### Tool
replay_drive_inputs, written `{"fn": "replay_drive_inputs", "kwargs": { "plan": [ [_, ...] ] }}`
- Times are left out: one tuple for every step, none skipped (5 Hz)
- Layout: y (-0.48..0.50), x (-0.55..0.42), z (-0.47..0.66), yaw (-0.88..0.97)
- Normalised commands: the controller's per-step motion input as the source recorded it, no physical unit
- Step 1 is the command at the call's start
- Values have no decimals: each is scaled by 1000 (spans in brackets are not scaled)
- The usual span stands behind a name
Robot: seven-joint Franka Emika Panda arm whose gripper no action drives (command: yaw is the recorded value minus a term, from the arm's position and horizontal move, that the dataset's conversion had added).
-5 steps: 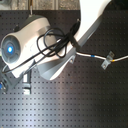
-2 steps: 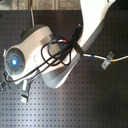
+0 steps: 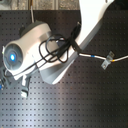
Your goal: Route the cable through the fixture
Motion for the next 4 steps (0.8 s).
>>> {"fn": "replay_drive_inputs", "kwargs": {
  "plan": [
    [152,-87,48,77],
    [186,76,36,211],
    [136,250,232,371],
    [89,225,283,500]
  ]
}}
